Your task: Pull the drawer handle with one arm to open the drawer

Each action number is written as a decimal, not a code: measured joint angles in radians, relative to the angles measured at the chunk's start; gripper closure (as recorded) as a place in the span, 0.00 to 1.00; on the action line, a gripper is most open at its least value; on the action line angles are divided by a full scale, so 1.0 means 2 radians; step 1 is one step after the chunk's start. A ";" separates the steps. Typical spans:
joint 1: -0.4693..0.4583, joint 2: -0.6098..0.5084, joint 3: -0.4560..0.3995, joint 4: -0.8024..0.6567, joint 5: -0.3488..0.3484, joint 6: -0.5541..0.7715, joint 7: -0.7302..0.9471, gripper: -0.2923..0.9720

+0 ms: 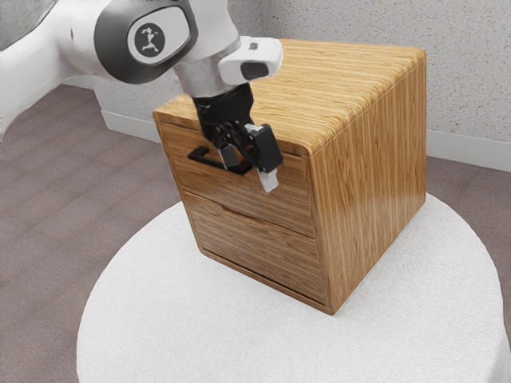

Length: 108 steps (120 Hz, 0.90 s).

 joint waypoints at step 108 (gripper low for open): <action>0.028 -0.361 0.057 -0.392 0.010 0.259 0.340 0.26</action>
